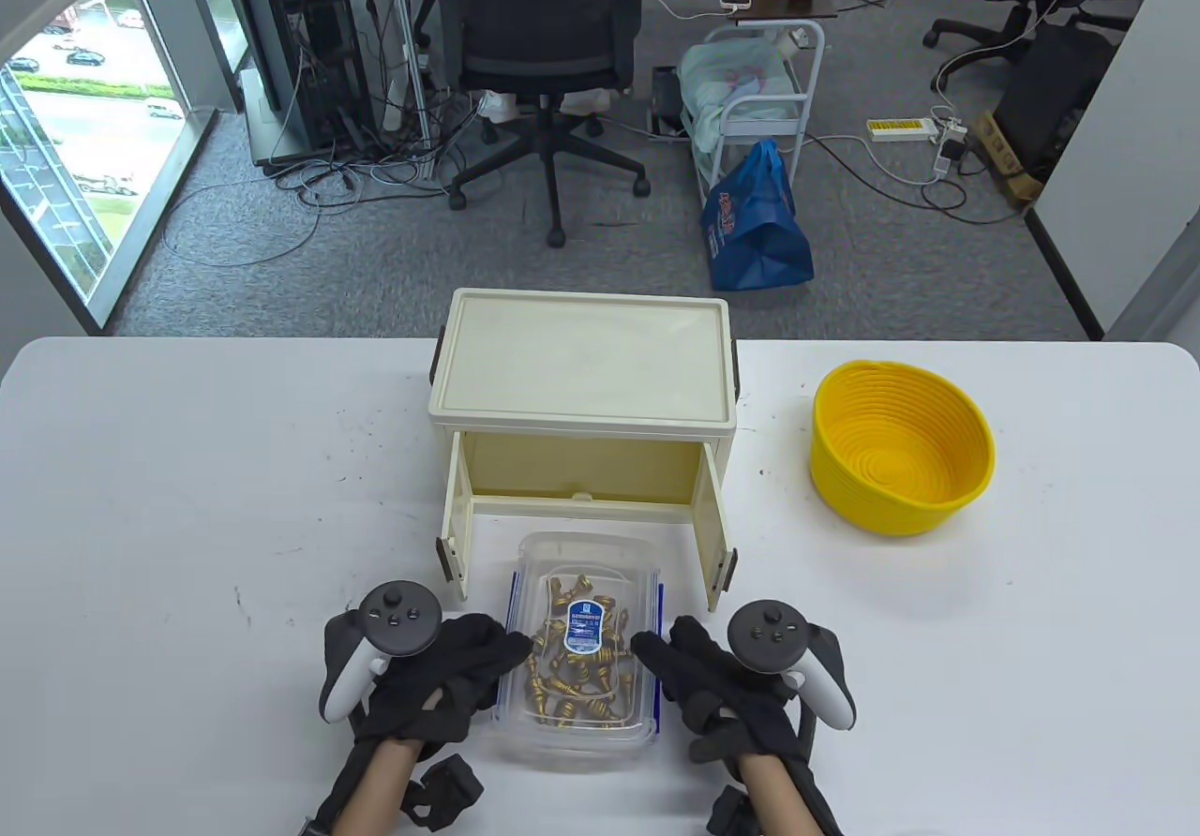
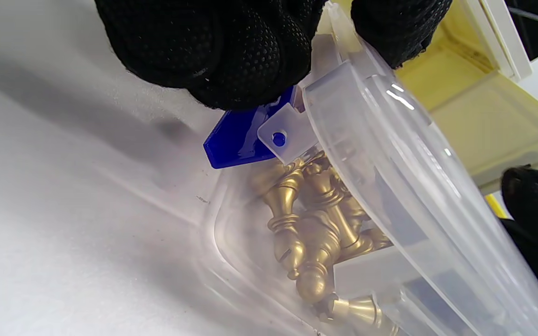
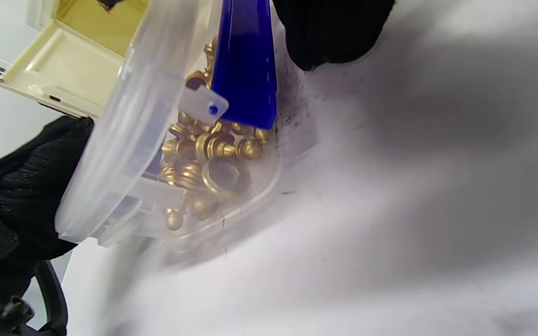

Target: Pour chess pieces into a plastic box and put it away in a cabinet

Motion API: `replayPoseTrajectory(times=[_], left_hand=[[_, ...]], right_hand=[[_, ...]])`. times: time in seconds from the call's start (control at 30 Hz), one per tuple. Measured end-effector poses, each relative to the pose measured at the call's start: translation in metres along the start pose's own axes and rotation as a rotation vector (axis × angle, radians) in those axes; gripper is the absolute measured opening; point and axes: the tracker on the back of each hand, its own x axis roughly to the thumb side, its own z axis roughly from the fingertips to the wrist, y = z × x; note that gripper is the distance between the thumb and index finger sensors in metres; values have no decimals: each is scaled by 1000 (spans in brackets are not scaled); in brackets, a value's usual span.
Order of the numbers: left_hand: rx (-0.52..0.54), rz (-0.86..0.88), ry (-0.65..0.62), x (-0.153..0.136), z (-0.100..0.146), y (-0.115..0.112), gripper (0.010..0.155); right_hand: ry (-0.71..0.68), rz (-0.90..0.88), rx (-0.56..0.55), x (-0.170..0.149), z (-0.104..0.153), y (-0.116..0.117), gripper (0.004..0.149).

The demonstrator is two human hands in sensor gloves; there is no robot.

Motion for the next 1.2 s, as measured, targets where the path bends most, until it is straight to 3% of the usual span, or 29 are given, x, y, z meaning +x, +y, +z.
replayPoseTrajectory(times=[0.27,0.43,0.57,0.7,0.83,0.97,1.07,1.2], left_hand=[[-12,30,-10,-3,-3,0,61],[3,27,-12,-3,-2,-1,62],[10,27,-12,-4,-1,-2,62],[30,22,-10,-4,0,-3,62],[34,25,-10,-4,0,-4,62],[36,28,-9,-4,1,-5,61],[44,19,-7,-3,1,-5,62],[55,0,-8,-2,2,-6,61]], right_hand=[[63,-238,24,-10,-8,-1,97],[136,-282,9,-9,-7,-4,103],[185,-207,-24,-2,-2,-8,105],[209,-106,-82,12,5,-5,95],[207,7,-160,30,10,3,76],[201,128,-253,43,13,10,71],[168,84,-284,44,14,12,64],[189,225,-351,48,16,17,64]])
